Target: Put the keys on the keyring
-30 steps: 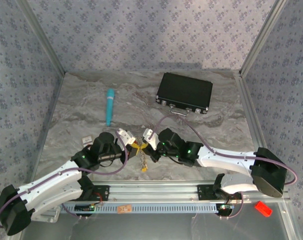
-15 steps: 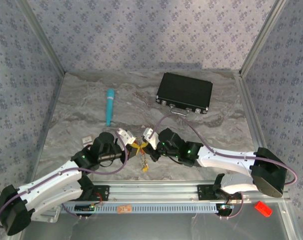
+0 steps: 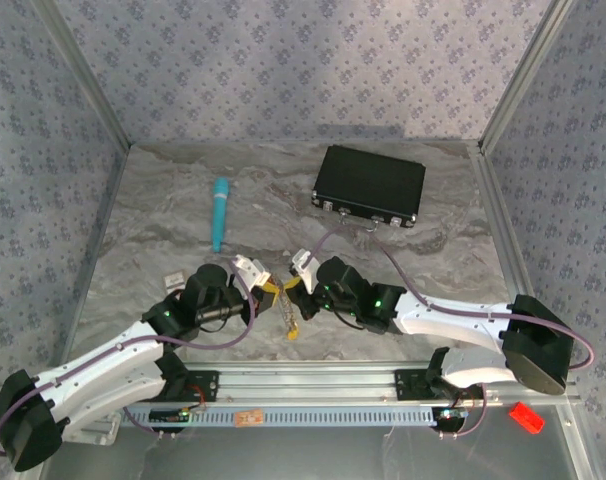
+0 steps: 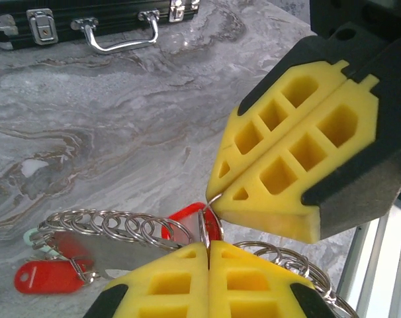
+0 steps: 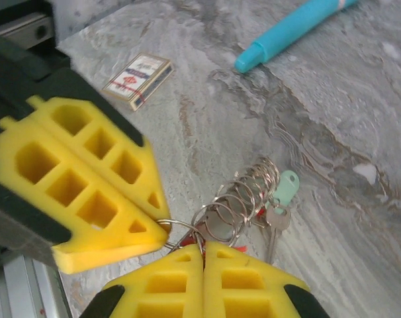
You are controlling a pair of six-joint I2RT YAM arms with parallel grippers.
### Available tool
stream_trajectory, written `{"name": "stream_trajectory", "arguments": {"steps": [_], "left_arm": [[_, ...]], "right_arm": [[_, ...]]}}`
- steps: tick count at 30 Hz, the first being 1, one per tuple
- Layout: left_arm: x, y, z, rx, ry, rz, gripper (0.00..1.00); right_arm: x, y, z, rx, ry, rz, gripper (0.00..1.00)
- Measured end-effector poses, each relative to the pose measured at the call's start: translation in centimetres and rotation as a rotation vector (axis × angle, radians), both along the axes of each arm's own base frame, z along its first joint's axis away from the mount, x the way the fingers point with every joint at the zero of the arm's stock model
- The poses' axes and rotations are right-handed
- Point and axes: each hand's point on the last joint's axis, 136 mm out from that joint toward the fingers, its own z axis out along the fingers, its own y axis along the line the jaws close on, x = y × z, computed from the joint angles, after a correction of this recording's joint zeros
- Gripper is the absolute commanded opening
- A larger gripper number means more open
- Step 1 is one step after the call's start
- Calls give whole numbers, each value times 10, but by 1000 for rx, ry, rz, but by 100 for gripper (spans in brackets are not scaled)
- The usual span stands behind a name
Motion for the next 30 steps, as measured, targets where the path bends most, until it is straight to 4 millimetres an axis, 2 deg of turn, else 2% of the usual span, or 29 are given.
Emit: {"name": "stream_trajectory", "arguments": {"steps": [10, 30], "left_arm": [[2, 3, -4, 22, -38, 3, 0], [-4, 2, -9, 77, -195, -35, 0]], "right_arm": [[1, 1, -7, 59, 127, -95, 0], [-5, 7, -18, 61, 227, -56, 0]]}}
